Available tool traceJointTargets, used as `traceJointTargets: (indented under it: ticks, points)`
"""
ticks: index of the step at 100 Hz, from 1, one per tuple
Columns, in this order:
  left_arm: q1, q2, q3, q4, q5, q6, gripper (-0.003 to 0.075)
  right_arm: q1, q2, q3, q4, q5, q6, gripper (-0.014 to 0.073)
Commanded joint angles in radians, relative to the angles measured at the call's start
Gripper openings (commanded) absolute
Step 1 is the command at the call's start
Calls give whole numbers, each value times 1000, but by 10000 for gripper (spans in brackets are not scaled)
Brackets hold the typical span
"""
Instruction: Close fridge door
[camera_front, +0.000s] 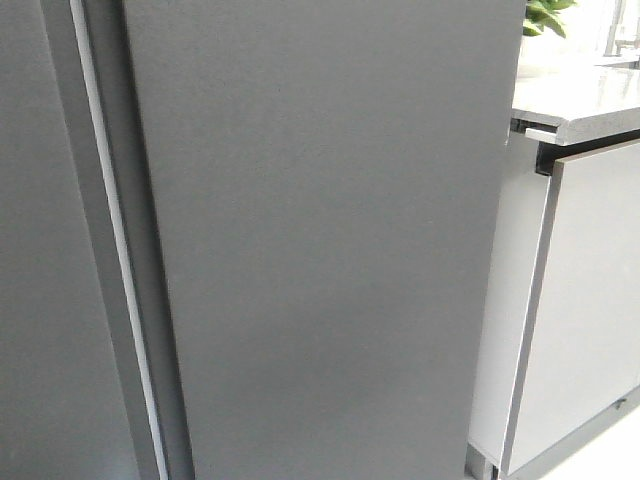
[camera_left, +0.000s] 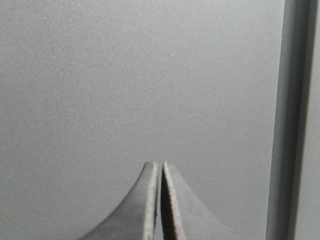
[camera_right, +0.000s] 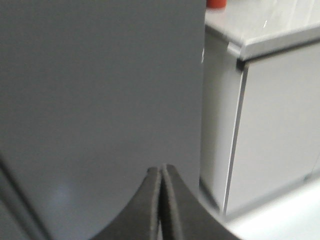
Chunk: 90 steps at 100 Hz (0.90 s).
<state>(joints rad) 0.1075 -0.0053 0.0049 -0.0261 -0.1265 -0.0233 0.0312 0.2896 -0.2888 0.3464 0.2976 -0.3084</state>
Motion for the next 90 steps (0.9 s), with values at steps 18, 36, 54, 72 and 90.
traceJointTargets:
  ticks: [18,36,54,72,90]
  points:
    - [0,-20,35,-4,-73,0,-20,0,-235,227,-11,-254,-4,-46]
    - [0,-20,35,-4,-73,0,-20,0,-315,326,-2,-273,-4,-46]
    - [0,-20,35,-4,-73,0,-20,0,-314,324,-2,-286,-4,-46]
    - [0,-20,35,-4,-73,0,-20,0,-314,324,-18,-291,-1,-46]
    - [0,-20,35,-4,-73,0,-20,0,-314,324,-379,-298,325,-46]
